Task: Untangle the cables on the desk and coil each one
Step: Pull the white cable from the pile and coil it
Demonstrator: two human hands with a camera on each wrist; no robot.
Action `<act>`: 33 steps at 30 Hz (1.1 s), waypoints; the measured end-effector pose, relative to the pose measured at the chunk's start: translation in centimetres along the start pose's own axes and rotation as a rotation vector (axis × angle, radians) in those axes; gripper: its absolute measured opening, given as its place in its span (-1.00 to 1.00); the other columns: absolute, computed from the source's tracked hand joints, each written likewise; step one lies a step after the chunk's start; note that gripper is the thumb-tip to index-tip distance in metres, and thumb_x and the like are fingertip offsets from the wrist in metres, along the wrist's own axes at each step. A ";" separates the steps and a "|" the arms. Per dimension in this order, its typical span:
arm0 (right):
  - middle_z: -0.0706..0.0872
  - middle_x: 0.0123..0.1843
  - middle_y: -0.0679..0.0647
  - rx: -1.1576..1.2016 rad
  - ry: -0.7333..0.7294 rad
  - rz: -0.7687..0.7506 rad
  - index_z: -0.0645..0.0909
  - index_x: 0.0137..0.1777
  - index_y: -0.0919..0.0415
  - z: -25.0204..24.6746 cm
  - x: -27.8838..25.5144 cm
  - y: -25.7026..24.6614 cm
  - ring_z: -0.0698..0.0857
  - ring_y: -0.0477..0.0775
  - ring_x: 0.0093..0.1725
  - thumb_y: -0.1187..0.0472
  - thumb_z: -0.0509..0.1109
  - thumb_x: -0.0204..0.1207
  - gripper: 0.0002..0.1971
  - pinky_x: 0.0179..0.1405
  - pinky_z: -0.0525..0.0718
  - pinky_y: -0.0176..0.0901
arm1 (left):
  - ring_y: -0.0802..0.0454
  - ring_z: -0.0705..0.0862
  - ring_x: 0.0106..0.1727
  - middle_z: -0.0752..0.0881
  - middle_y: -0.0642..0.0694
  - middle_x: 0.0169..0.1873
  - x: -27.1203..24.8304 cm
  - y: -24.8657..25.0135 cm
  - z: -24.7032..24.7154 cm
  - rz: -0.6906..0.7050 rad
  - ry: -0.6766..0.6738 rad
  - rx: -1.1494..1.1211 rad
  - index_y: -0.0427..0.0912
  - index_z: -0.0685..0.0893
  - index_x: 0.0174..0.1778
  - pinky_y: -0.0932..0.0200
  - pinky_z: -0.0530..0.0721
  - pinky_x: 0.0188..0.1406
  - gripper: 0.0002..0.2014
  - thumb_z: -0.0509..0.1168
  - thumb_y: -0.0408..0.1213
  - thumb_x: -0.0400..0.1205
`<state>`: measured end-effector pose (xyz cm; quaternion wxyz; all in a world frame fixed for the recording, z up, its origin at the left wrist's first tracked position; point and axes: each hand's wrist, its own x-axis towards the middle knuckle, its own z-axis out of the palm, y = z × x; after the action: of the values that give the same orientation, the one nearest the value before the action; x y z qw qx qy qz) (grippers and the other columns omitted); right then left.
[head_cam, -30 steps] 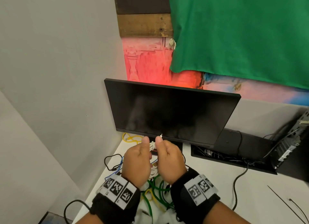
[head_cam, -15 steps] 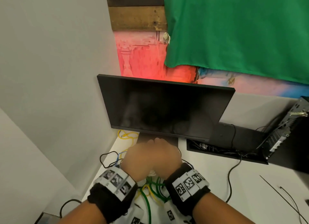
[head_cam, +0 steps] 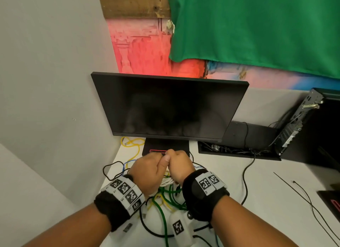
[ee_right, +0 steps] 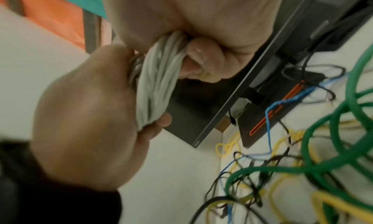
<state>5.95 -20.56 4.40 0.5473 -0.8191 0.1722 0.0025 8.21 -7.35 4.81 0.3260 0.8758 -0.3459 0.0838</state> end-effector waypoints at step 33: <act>0.63 -0.50 0.23 0.349 0.030 0.182 0.68 -0.46 0.14 -20.9 -0.1 20.4 0.46 0.10 -0.55 -0.18 0.36 0.37 -0.60 -0.56 0.43 -0.17 | -0.18 0.79 -0.17 0.81 -0.23 -0.08 1.6 8.4 18.5 -0.926 -0.556 -0.818 -0.33 0.69 0.18 0.01 0.70 -0.21 -0.65 0.23 -0.11 0.72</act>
<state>-3.82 -46.25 -5.43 0.6757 -0.6929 0.2514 0.0100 2.38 -24.47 -4.56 0.5323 0.7288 -0.0099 -0.4307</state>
